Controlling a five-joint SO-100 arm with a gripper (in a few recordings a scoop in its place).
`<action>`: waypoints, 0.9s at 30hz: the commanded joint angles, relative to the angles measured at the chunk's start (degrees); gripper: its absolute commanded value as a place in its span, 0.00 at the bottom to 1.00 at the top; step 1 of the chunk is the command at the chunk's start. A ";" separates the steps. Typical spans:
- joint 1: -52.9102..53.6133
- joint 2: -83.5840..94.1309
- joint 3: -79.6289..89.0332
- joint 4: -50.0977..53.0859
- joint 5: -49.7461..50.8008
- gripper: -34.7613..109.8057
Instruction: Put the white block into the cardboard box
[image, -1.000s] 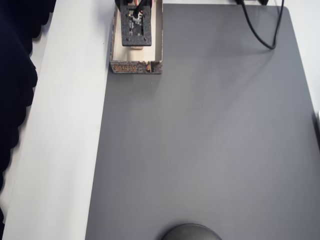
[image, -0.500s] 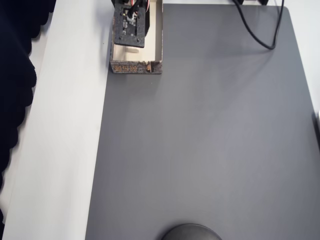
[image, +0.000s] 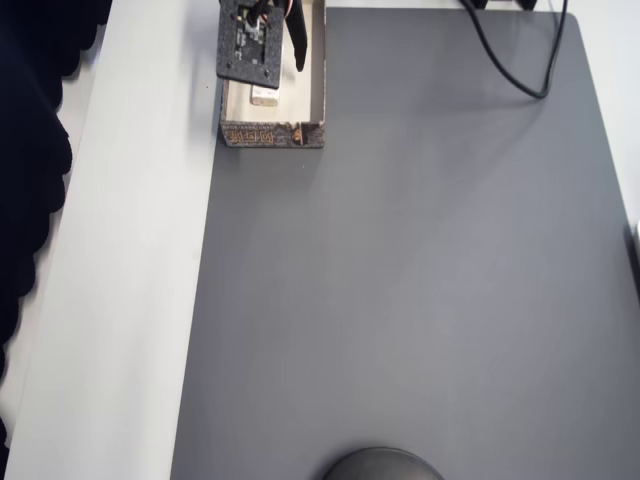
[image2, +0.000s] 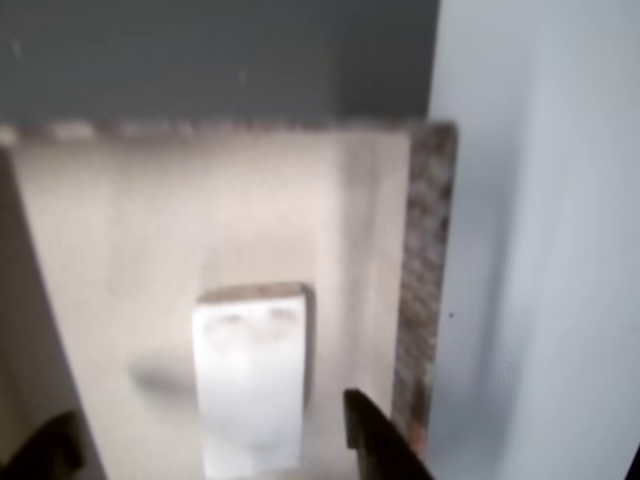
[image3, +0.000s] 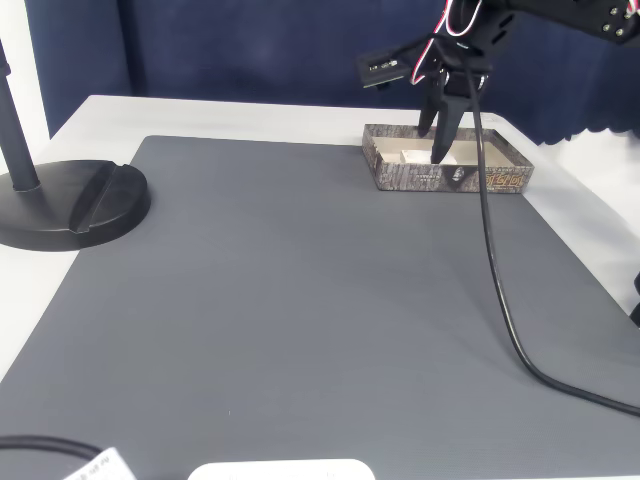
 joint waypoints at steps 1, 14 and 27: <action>-1.05 8.26 -3.34 -0.44 -2.46 0.53; -2.81 27.33 7.91 4.92 -8.79 0.50; -14.15 58.80 49.66 5.62 -25.14 0.33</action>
